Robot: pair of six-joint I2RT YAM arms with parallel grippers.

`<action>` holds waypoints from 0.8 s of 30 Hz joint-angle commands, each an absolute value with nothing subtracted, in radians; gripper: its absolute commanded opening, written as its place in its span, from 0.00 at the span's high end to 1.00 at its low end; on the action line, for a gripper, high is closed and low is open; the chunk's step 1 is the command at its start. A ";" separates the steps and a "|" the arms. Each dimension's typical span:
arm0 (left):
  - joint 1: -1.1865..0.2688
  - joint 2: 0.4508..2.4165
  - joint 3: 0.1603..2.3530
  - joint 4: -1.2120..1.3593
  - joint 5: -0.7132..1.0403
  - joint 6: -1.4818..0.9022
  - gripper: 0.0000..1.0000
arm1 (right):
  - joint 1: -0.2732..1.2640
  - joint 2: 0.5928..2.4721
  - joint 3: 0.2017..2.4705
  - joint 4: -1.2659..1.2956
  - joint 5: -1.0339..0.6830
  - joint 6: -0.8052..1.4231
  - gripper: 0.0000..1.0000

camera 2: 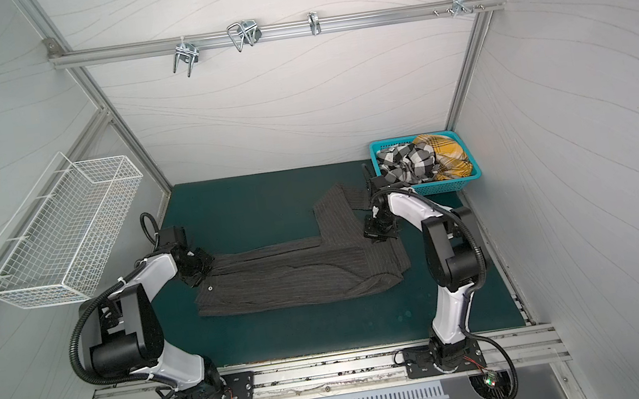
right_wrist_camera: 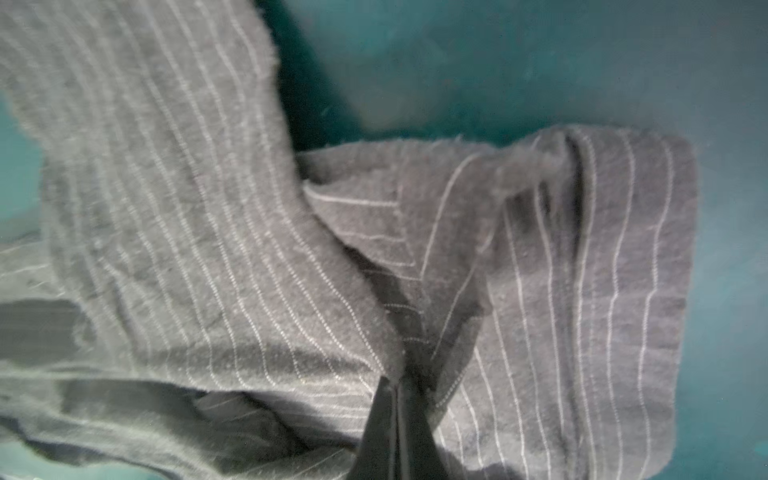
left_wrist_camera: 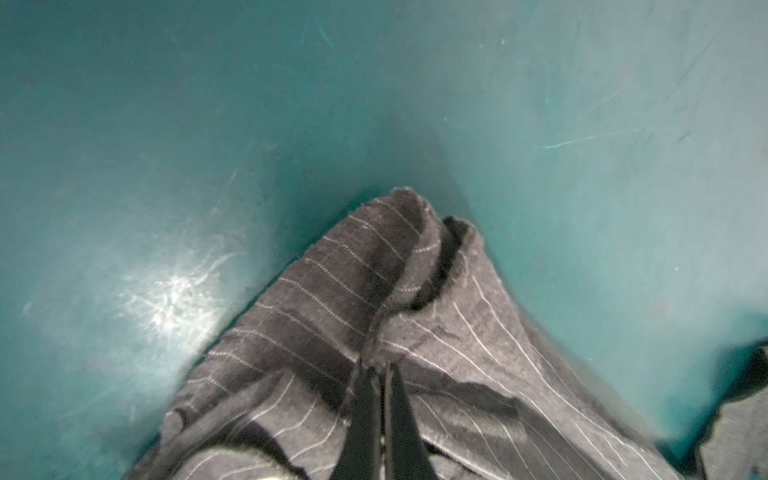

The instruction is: Fold and stack the long sleeve shirts

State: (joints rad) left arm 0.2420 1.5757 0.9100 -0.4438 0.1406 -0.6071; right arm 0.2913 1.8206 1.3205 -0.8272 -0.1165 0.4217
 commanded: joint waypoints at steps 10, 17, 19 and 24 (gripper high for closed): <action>0.258 1.606 0.966 -0.469 0.135 -0.605 0.95 | 0.354 1.752 1.269 -0.840 -0.082 0.458 1.00; 0.258 1.547 0.959 -0.521 0.101 -0.637 0.52 | 0.388 1.721 1.237 -0.875 -0.074 0.438 0.56; 0.254 1.520 1.010 -0.583 0.056 -0.648 0.48 | 0.387 1.697 1.260 -0.914 -0.040 0.436 0.54; 0.134 1.500 1.138 -0.683 0.001 -0.692 0.50 | 0.383 1.682 1.352 -0.973 -0.025 0.436 0.47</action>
